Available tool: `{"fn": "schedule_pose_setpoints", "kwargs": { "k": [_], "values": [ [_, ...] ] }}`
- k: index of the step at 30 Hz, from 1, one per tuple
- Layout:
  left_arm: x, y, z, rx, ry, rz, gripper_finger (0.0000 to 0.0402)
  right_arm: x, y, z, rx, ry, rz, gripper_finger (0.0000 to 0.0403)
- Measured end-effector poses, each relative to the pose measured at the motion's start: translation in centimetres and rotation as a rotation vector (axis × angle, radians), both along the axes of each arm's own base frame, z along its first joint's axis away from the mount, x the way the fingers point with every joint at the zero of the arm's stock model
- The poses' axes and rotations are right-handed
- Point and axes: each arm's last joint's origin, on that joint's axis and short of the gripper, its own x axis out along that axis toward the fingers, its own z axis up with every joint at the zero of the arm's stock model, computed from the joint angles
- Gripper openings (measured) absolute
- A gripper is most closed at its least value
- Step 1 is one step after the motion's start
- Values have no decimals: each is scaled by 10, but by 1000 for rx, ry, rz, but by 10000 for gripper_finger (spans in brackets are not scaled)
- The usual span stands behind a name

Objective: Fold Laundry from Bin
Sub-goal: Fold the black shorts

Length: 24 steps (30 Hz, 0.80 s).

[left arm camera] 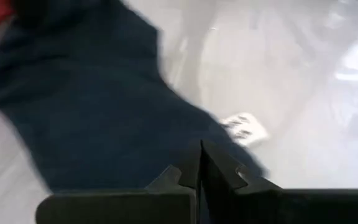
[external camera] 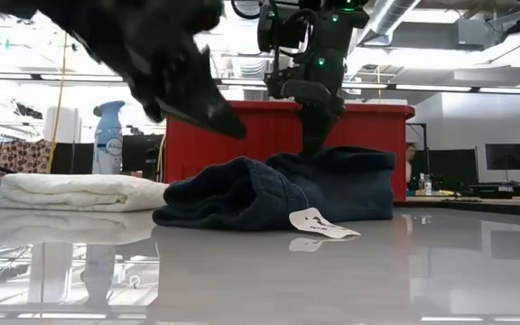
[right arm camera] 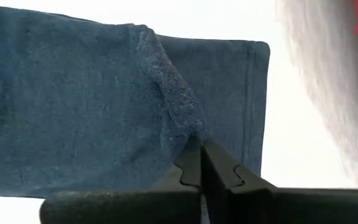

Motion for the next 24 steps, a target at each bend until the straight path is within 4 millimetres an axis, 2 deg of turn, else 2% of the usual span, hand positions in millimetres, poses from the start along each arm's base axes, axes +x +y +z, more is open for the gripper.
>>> {"fn": "schedule_pose_setpoints", "kwargs": {
  "k": [4,8,16,20,24],
  "values": [
    [-5,22,-18,-55,53,68,0,0,-1,0,-2,-1,-3,41],
    [-10,35,-31,-149,91,90,0,-1,-6,0,-1,1,-17,66],
    [-22,39,-45,-180,147,102,0,-3,-20,2,-10,13,10,128],
    [-23,39,-46,-184,148,95,0,-4,-10,5,41,32,269,156],
    [-23,39,-46,-182,147,98,0,2,9,-3,-33,50,497,165]
  ]
}}
